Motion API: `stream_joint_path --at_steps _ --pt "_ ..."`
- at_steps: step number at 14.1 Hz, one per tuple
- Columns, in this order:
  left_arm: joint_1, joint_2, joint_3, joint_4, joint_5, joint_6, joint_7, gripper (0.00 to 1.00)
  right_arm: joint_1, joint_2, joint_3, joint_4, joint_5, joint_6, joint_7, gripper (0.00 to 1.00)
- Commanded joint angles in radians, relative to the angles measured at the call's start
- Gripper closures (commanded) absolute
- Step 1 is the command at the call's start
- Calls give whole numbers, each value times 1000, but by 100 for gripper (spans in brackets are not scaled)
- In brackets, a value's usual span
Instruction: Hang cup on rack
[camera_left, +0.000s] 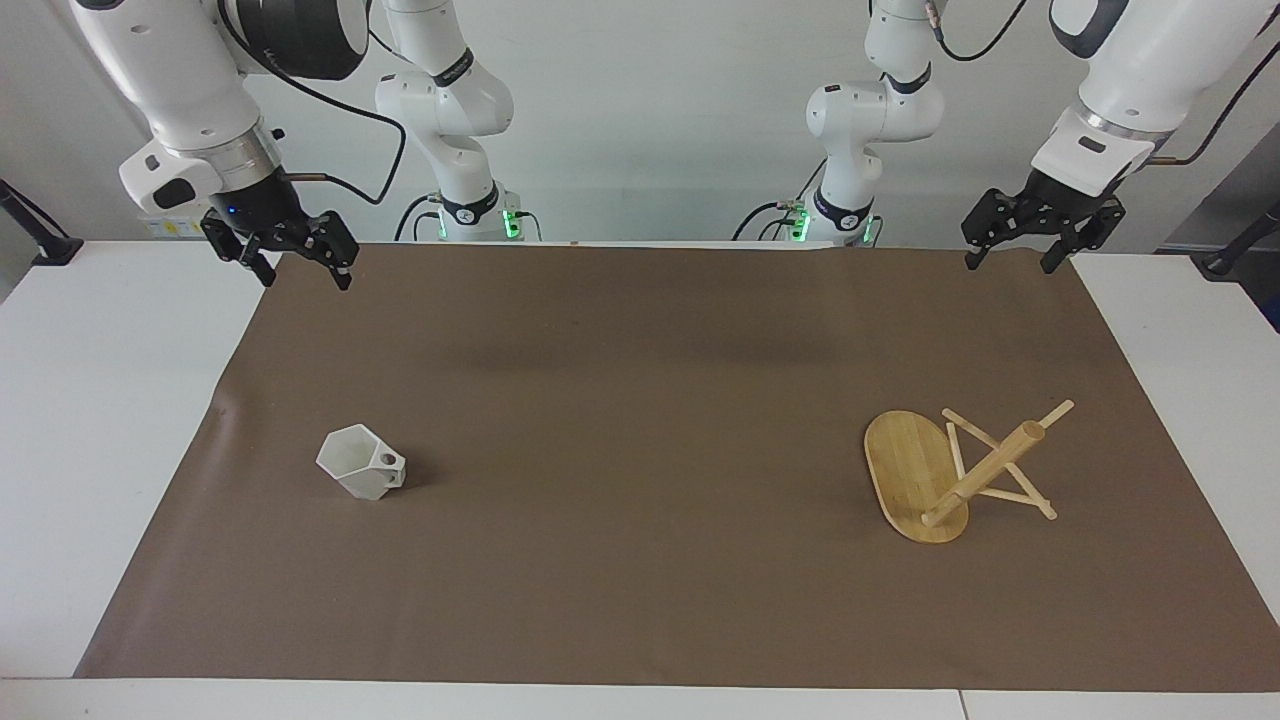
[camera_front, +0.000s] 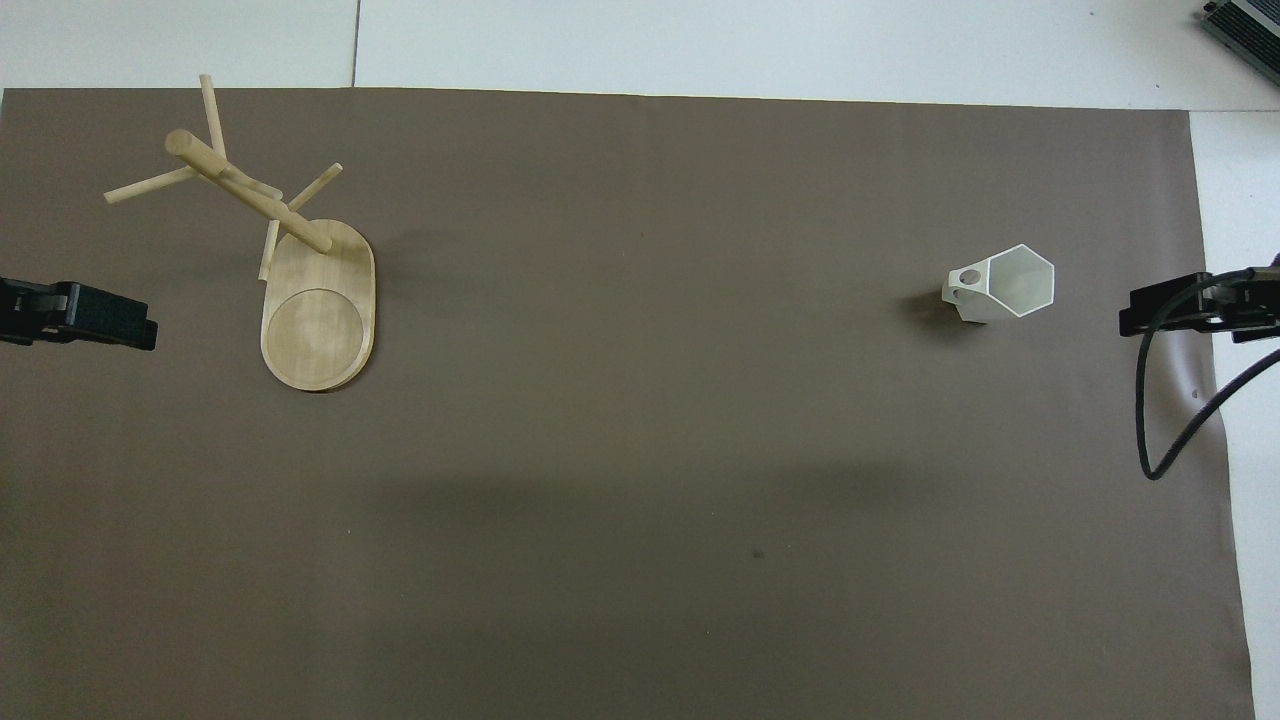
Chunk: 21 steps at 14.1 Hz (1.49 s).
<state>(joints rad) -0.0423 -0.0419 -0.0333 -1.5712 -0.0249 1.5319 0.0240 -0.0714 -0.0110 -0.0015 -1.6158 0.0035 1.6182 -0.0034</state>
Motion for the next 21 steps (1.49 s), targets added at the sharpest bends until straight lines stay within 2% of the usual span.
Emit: stream_joint_path --at_steps 1,14,21 --pt "9 -22 0 -23 -10 -7 5 0 2 -21 -8 -26 -5 22 -21 0" --pt "9 -22 0 -23 -10 -7 7 0 2 -21 -9 -29 -5 22 -21 0" --pt "9 -22 0 -23 -10 -7 7 0 2 -84 -26 -163 -5 23 -17 0"
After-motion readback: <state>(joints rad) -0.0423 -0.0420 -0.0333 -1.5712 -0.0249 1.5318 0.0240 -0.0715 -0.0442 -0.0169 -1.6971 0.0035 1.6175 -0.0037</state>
